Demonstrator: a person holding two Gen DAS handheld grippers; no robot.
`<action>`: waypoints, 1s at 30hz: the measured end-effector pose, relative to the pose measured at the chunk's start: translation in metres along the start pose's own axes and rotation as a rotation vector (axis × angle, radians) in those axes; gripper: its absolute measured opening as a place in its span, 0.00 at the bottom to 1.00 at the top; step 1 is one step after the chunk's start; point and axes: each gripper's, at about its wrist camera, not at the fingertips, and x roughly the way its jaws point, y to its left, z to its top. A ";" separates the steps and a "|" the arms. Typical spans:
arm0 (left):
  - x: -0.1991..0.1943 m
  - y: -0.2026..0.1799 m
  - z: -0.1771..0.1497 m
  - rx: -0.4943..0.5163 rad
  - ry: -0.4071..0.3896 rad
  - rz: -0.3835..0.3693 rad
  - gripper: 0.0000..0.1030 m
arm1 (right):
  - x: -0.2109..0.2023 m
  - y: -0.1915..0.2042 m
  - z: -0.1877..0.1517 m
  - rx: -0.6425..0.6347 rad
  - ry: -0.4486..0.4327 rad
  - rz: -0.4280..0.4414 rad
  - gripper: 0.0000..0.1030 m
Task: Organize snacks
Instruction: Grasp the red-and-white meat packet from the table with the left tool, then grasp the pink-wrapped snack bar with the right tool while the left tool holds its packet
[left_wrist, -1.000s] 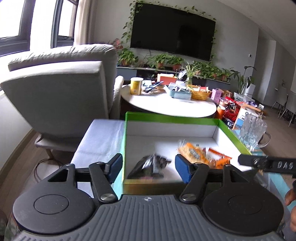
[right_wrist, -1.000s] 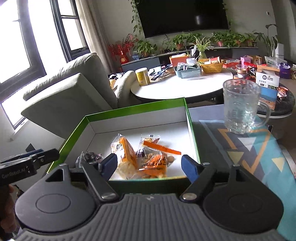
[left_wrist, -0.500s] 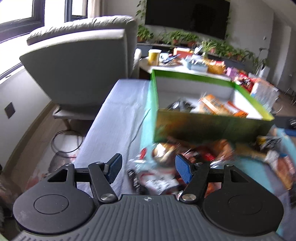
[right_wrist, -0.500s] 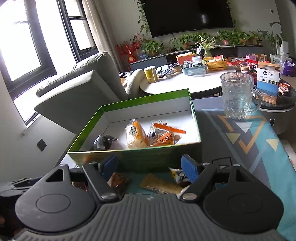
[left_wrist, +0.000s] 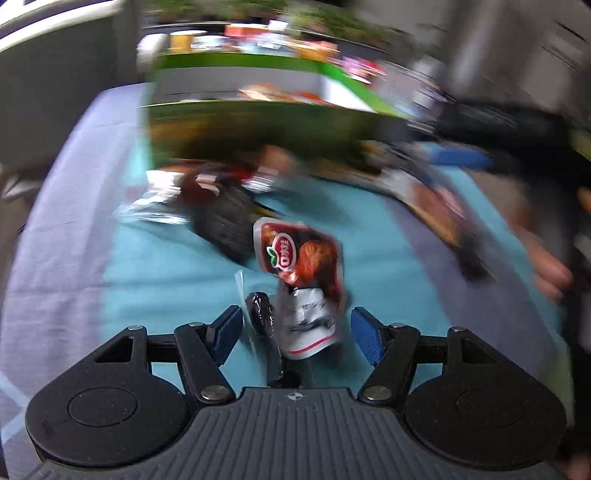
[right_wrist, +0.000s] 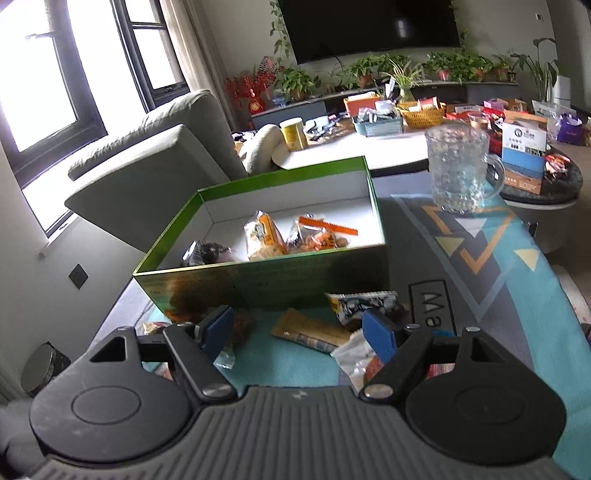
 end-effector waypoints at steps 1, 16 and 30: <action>-0.003 -0.006 -0.002 0.032 -0.002 -0.006 0.60 | 0.000 0.000 -0.001 0.002 0.007 -0.001 0.43; 0.016 -0.047 0.024 0.176 -0.041 0.090 0.60 | -0.010 -0.005 -0.015 0.005 0.026 -0.020 0.43; 0.029 -0.051 0.022 0.169 -0.028 0.084 0.58 | -0.019 -0.030 -0.025 0.068 0.024 -0.044 0.43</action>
